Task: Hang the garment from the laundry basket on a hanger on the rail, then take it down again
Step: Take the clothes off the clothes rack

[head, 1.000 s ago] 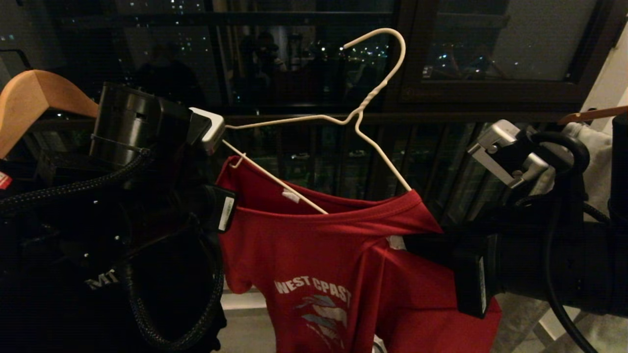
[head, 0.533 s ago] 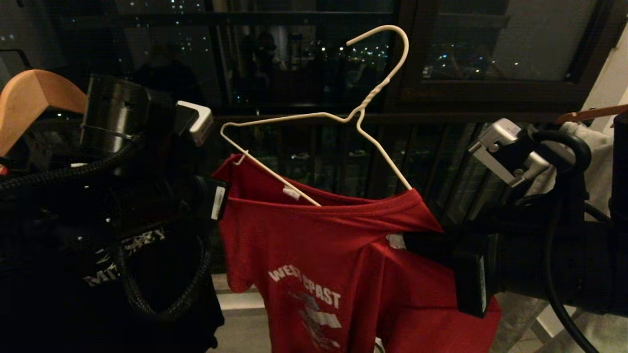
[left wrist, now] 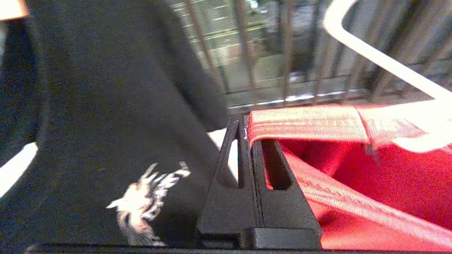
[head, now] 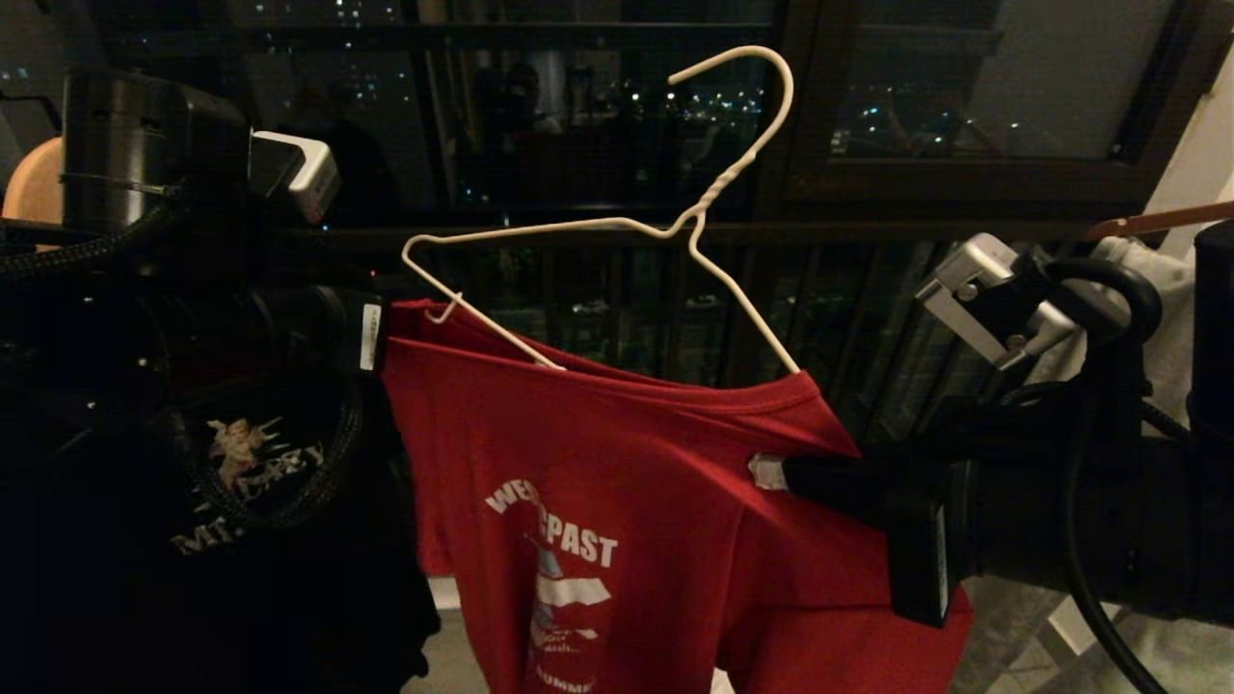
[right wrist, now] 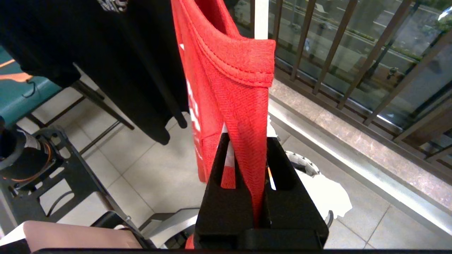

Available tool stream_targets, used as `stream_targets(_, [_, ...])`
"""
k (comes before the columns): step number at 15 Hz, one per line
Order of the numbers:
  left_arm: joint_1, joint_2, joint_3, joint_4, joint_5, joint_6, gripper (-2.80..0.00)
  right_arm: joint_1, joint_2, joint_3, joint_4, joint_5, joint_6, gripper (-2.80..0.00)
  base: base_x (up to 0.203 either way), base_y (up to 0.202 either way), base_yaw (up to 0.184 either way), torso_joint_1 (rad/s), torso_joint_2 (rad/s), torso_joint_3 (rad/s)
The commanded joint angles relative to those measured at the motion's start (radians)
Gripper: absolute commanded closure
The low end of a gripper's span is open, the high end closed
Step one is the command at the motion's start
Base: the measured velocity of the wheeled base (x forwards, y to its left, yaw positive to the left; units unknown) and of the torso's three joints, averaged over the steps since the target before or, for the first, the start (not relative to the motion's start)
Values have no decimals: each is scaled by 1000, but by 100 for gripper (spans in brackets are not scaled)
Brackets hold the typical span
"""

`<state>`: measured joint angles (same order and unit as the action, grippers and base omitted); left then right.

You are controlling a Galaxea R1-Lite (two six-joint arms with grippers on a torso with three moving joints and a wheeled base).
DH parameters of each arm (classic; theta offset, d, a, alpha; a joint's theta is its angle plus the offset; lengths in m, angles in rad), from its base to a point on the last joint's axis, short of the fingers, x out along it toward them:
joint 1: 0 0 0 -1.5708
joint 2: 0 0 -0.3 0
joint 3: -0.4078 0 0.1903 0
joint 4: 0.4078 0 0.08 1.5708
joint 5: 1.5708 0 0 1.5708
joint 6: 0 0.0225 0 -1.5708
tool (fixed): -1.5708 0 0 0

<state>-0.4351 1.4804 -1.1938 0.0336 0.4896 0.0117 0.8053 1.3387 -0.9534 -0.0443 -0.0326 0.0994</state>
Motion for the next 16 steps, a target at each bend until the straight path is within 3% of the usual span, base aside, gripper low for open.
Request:
stream_targets(1, [19,27,-9,0,23,1,0,0,-1,1,1,-1,0,0,0,0,0,0,0,0])
stream_targets(6, [48,74,-47,-19,37,-17,0,0,-4,2,3,-1,0,0,0,0,0,0,0,0])
stream_targets(10, [50,72,-48,-114,37,-35,0,2,-3,4,3,-1,-1,0,0,0,0,0,0,0])
stream_targets(16, [50,110,-35,-101,57,-25,0,3,-3,4,3,-1,-1,0,0,0,0,0,0,0])
